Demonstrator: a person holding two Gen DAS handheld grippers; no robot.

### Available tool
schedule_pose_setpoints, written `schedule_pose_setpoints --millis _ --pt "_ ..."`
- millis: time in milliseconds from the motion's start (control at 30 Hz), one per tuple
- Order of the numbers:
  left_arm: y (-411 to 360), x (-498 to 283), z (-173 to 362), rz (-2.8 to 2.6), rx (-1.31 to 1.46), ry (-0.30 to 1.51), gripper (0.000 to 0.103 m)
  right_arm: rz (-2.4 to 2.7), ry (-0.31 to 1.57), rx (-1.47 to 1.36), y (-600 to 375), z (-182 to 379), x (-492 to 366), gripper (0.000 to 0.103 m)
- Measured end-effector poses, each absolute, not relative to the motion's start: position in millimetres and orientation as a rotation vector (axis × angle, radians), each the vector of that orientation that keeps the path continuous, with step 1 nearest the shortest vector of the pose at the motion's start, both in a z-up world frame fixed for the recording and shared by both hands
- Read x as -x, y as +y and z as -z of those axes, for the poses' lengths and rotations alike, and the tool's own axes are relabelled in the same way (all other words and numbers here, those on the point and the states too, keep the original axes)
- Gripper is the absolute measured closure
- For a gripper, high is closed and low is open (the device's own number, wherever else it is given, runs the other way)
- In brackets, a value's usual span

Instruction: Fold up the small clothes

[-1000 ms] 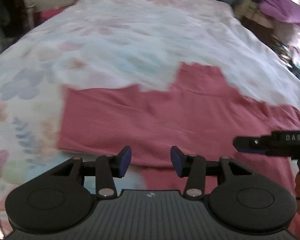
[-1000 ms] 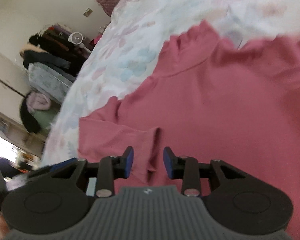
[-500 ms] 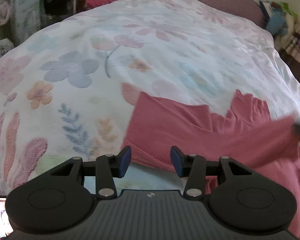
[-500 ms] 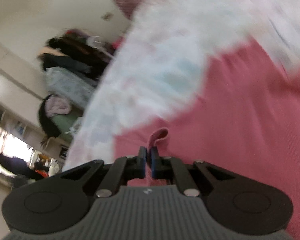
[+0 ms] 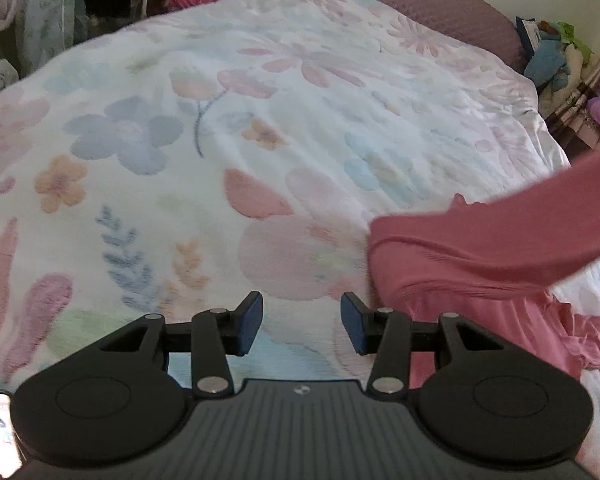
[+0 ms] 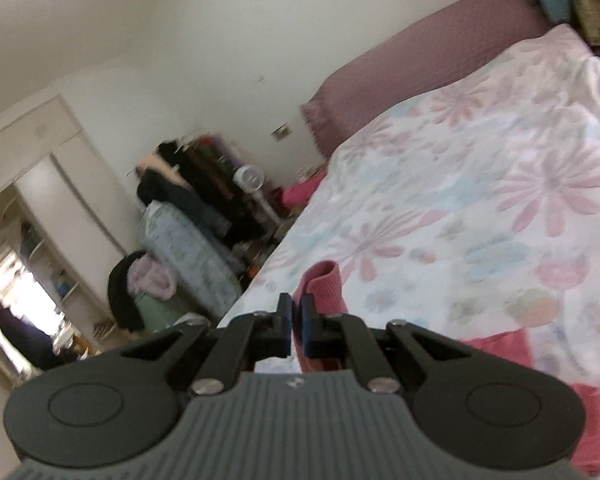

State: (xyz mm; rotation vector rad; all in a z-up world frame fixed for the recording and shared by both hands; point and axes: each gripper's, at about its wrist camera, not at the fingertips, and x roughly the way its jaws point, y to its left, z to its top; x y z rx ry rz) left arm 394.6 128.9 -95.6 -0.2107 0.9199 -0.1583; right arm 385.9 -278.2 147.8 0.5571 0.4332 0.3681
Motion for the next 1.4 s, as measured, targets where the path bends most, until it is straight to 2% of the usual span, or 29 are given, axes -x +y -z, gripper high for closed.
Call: schedule_pose_setpoints --millis 133,233,467,700,800,867,1000,1067,1167,1200,1233,1400 --pt "116 -411 107 0.188 0.237 0.957 0.05 -0.295 0.44 -0.564 -329 -153 -379 0.103" --pt "106 -426 117 0.229 0.278 0.992 0.05 -0.235 0.49 -0.557 -364 -136 -374 0.103" --pt "85 -470 146 0.313 0.453 1.102 0.05 -0.161 0.622 -0.634 -414 -59 -377 0.103" --pt "75 -510 186 0.278 0.626 1.135 0.05 -0.103 0.659 -0.669 -445 -7 -357 0.103" --pt "78 -520 190 0.288 0.722 1.125 0.044 -0.057 0.669 -0.689 -463 6 -343 0.103" --pt "75 -529 187 0.302 0.72 1.121 0.04 -0.038 0.675 -0.69 -471 11 -334 0.103" --pt "58 -559 186 0.309 0.607 1.217 0.04 -0.026 0.683 -0.699 -481 24 -322 0.103" --pt "48 -572 190 0.32 0.562 1.276 0.05 -0.014 0.691 -0.691 -482 30 -318 0.103" --pt "36 -583 188 0.33 0.507 1.29 0.076 -0.001 0.707 -0.676 -483 39 -316 0.103" --pt "32 -585 188 0.348 0.49 1.299 0.096 0.002 0.709 -0.672 -484 41 -316 0.103" --pt "28 -585 186 0.377 0.47 1.308 0.101 0.007 0.71 -0.665 -485 42 -315 0.103" --pt "31 -566 155 0.379 0.33 1.178 0.101 0.041 0.653 -0.693 -500 37 -300 0.103"
